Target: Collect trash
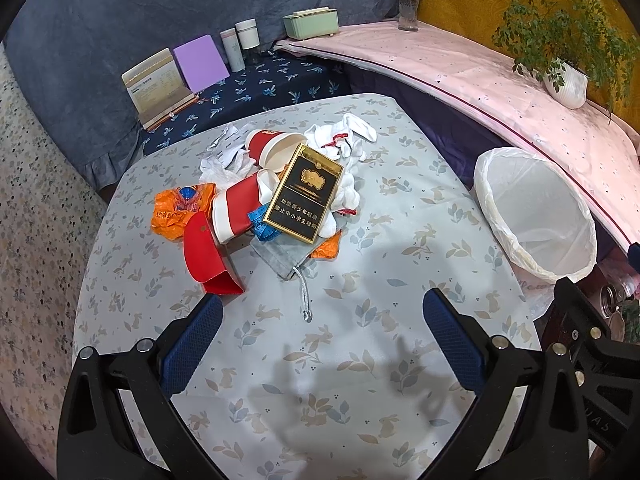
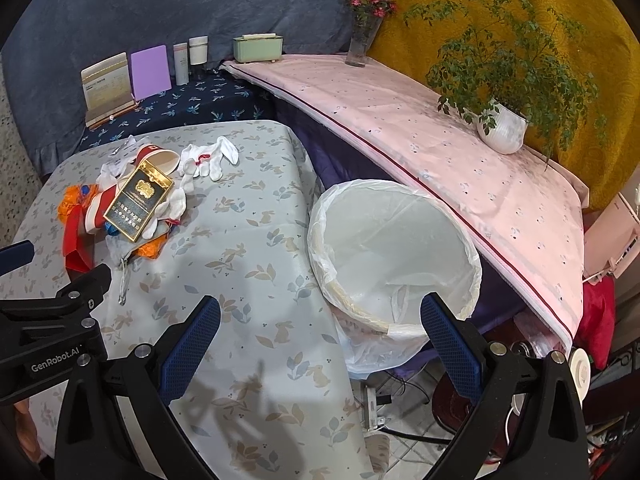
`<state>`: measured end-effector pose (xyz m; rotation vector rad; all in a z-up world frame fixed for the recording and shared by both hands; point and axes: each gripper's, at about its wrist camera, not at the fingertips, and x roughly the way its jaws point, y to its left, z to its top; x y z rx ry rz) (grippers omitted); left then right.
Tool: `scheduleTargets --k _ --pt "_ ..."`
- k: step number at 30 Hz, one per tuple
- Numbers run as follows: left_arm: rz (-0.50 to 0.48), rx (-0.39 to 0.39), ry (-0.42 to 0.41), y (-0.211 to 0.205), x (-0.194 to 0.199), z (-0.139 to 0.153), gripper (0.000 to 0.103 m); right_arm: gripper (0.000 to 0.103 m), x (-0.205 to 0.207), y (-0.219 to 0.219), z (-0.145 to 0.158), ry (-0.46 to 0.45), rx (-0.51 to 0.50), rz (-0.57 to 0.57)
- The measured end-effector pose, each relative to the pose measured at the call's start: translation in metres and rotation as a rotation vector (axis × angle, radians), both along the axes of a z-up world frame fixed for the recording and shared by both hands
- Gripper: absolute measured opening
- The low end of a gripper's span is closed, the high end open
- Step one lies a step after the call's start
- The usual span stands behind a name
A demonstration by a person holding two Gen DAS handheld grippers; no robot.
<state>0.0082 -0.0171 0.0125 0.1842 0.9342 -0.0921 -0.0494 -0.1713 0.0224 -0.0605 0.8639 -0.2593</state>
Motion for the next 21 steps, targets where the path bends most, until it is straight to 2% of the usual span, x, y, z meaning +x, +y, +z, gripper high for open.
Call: scheduleTargets --k 21 --pt "-0.008 0.003 -0.007 -0.0036 -0.0024 0.0015 0.095 0.096 -0.0014 -0.0048 -0.0005 0.002 0.005 -0.013"
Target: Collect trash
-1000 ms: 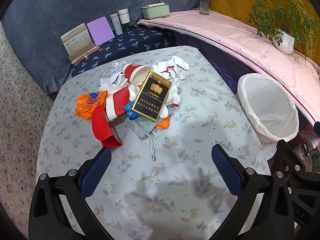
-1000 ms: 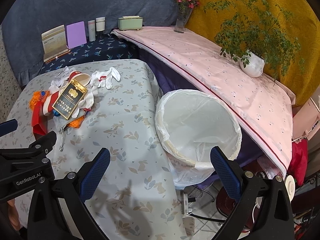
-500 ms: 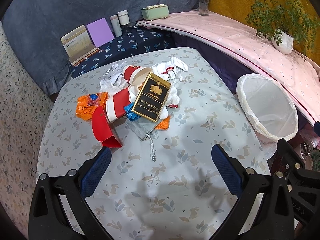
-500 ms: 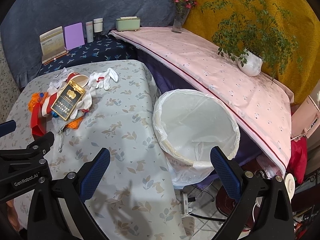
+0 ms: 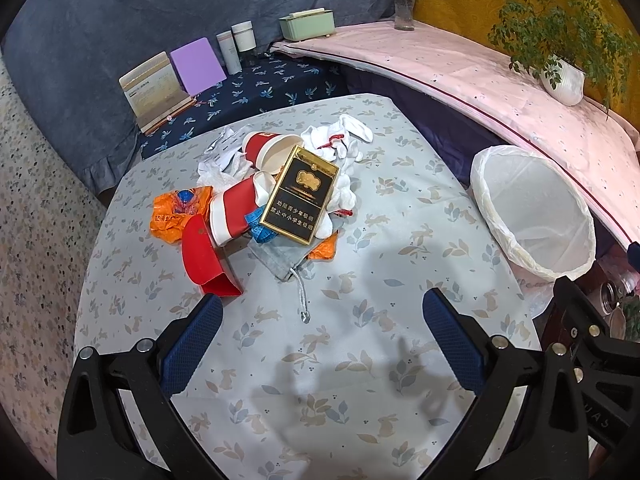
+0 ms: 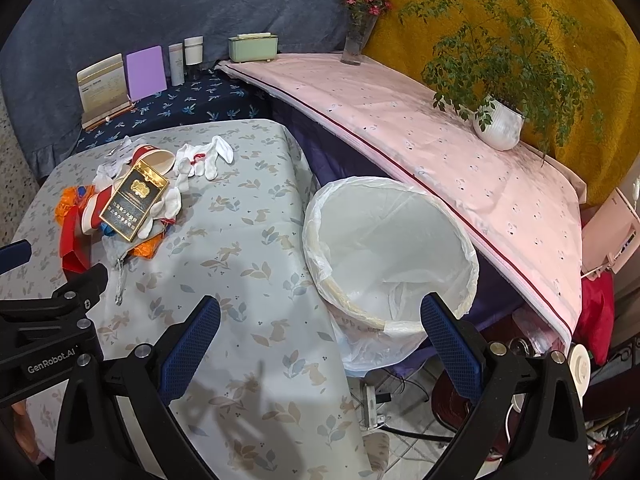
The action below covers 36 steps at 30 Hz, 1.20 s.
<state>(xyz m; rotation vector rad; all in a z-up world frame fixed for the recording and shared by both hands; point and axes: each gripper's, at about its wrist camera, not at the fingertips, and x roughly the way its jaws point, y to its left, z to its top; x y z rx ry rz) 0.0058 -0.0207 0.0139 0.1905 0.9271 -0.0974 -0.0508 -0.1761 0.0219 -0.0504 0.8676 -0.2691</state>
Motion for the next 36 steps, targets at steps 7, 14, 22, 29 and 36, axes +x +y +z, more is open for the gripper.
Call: scheduleTargets --k 7,14,22,29,36 --pt "-0.001 -0.001 0.0 -0.001 0.0 0.0 0.095 0.096 -0.001 -0.001 0.002 -0.006 0.0 -0.005" --pt "0.0 -0.002 0.002 -0.001 0.0 0.0 0.095 0.096 -0.001 -0.001 0.003 -0.011 0.001 -0.012" --pt "-0.018 -0.016 -0.005 -0.003 -0.001 0.001 0.095 0.096 -0.001 0.001 0.005 -0.022 0.002 -0.019" --pt "-0.009 -0.023 -0.024 0.01 0.003 -0.003 0.096 0.096 0.0 0.003 0.006 -0.031 0.005 -0.027" --pt "0.017 -0.047 0.004 0.032 0.017 -0.015 0.096 0.096 0.007 0.01 0.002 -0.036 -0.004 -0.037"
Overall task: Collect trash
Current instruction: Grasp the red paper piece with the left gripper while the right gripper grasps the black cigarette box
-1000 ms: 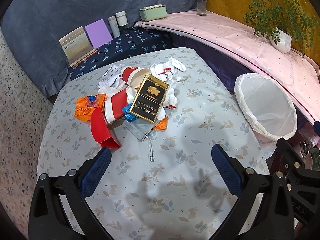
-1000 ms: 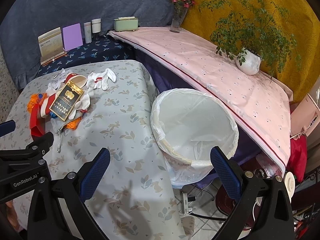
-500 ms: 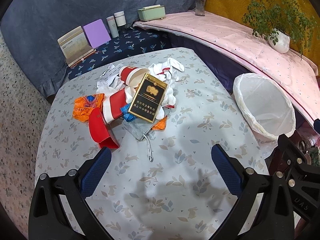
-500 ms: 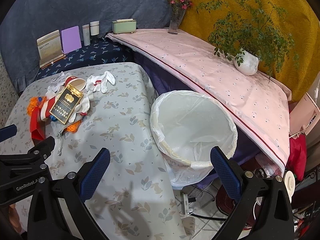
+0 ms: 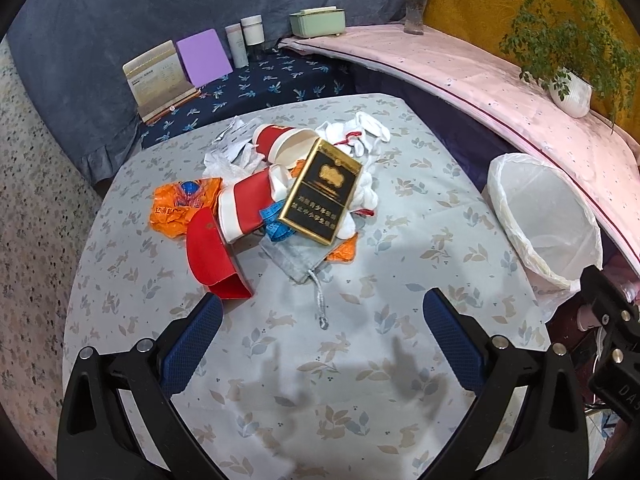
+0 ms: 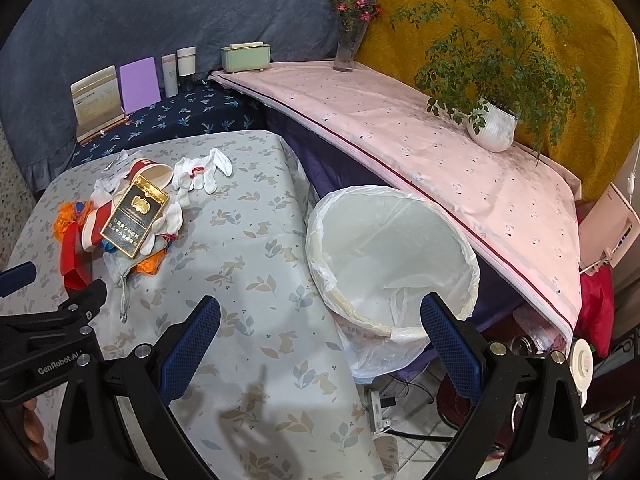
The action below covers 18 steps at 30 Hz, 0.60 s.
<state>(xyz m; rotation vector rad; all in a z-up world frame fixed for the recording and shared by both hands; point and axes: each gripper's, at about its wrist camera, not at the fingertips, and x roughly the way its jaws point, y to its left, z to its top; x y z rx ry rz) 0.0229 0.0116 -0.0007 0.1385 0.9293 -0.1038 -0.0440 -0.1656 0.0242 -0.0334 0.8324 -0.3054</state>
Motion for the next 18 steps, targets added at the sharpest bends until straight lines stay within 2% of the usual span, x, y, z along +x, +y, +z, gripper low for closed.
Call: scheduleTargets --k 8,14,18 --pt "0.066 0.016 -0.02 0.038 0.028 -0.015 0.096 0.096 0.014 0.012 -0.005 -0.001 -0.003 -0.003" --pt "0.102 0.085 0.049 0.065 0.054 -0.046 0.096 0.096 0.019 0.017 -0.012 -0.004 0.041 -0.041" --pt "0.126 0.119 0.053 0.076 0.063 -0.055 0.096 0.096 0.022 0.023 -0.023 0.023 0.085 -0.048"
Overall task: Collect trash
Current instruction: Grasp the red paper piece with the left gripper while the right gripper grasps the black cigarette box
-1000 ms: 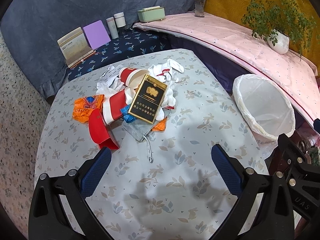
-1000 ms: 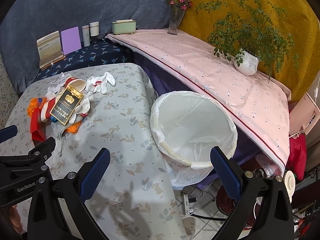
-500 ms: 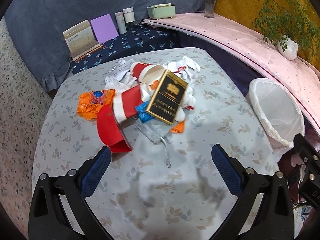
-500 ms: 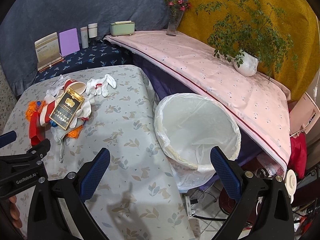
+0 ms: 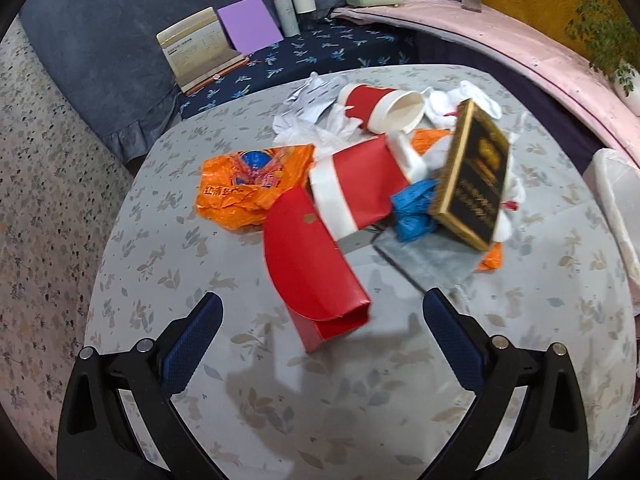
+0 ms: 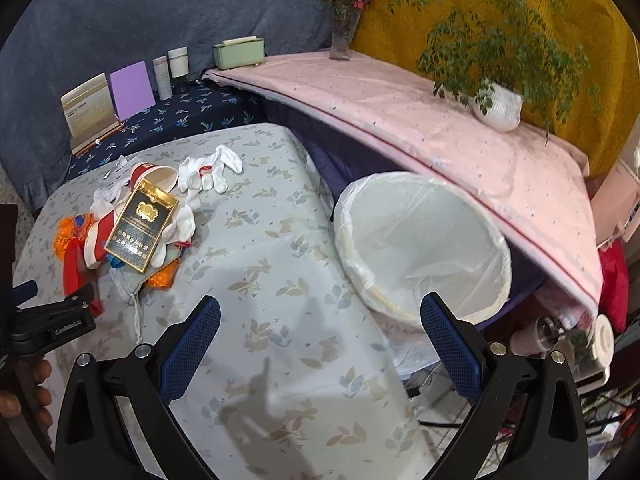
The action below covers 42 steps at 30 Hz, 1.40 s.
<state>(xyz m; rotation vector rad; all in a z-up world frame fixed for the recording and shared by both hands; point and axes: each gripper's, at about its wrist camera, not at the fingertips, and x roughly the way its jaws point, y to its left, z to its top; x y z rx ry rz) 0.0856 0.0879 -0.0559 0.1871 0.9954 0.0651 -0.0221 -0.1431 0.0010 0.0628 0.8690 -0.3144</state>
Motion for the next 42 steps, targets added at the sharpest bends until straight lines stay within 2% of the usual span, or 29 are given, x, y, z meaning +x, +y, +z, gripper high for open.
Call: scheduleTargets --k 4,14,20,27,31,36,37,42 --pt "0.029 -0.006 0.014 0.011 0.009 -0.008 0.096 0.096 0.005 0.01 -0.007 0.024 -0.013 0.01" --pt "0.052 -0.05 0.043 0.023 0.015 -0.026 0.094 0.096 0.018 0.021 -0.007 0.007 -0.012 0.019" --pt "0.036 -0.131 0.064 0.032 0.02 -0.027 0.078 0.096 0.034 0.036 -0.012 0.011 -0.001 0.039" --pt "0.005 -0.218 0.109 0.045 0.023 -0.032 0.04 0.096 0.054 0.059 -0.021 0.02 0.007 0.071" --pt "-0.022 -0.239 0.103 0.046 0.02 -0.029 0.021 0.096 0.066 0.071 -0.024 0.021 0.019 0.091" --pt "-0.045 -0.27 0.087 0.05 0.017 -0.021 0.01 0.092 0.087 0.09 -0.023 0.016 0.053 0.119" --pt "-0.049 -0.274 0.084 0.051 0.016 -0.019 0.005 0.092 0.092 0.094 -0.023 0.014 0.063 0.125" --pt "-0.066 -0.299 0.058 0.057 0.014 -0.007 0.005 0.092 0.115 0.111 -0.025 0.015 0.117 0.145"
